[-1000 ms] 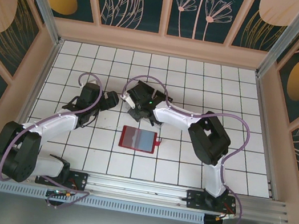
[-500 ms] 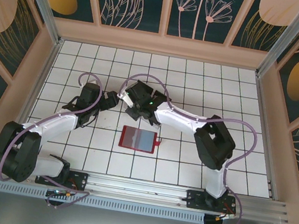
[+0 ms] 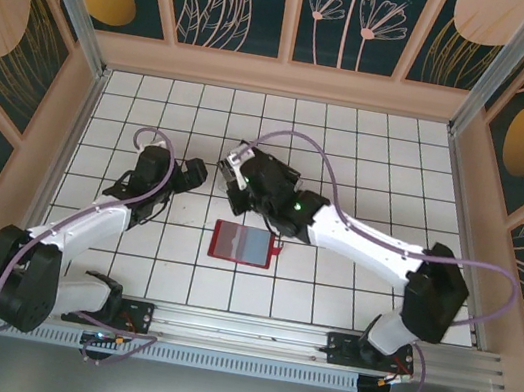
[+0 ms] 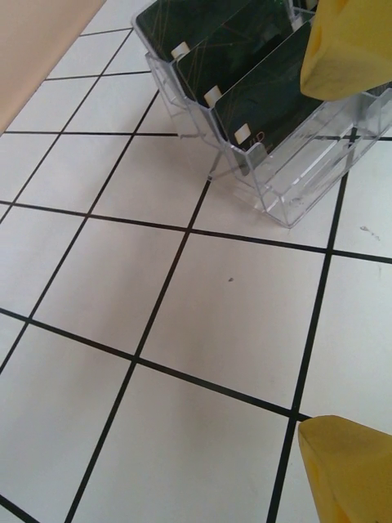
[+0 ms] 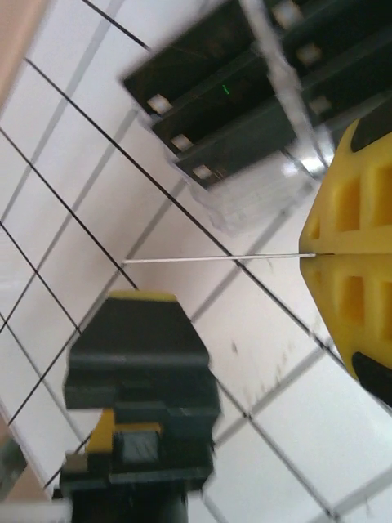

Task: Put the credit cards into the card holder
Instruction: Move the card holder to the center of the table.

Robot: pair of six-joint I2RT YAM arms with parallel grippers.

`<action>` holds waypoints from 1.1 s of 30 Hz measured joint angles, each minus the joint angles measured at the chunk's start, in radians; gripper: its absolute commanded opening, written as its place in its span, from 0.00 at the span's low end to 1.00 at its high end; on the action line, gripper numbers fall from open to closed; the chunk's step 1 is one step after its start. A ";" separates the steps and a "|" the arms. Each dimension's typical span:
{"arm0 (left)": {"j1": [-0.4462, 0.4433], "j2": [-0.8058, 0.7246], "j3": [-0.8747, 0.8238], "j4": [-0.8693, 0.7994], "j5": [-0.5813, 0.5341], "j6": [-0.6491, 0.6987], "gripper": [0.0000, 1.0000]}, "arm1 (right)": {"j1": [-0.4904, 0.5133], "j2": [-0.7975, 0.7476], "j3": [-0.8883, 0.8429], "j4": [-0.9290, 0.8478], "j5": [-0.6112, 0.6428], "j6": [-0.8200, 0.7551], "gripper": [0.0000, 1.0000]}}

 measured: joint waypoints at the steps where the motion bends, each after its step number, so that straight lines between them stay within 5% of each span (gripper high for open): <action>1: 0.000 -0.009 -0.007 -0.003 0.006 0.004 0.98 | 0.016 -0.035 -0.058 0.037 -0.003 0.074 0.00; 7: -0.062 -0.058 -0.039 -0.051 -0.006 0.022 0.98 | 0.100 -0.103 -0.362 0.244 -0.004 0.475 0.00; 13: -0.170 -0.096 -0.088 -0.080 -0.046 0.019 0.98 | 0.161 -0.083 -0.458 0.314 0.047 0.698 0.00; 33: -0.296 -0.100 -0.134 -0.129 -0.128 -0.011 0.99 | 0.099 -0.092 -0.653 0.428 0.096 0.838 0.00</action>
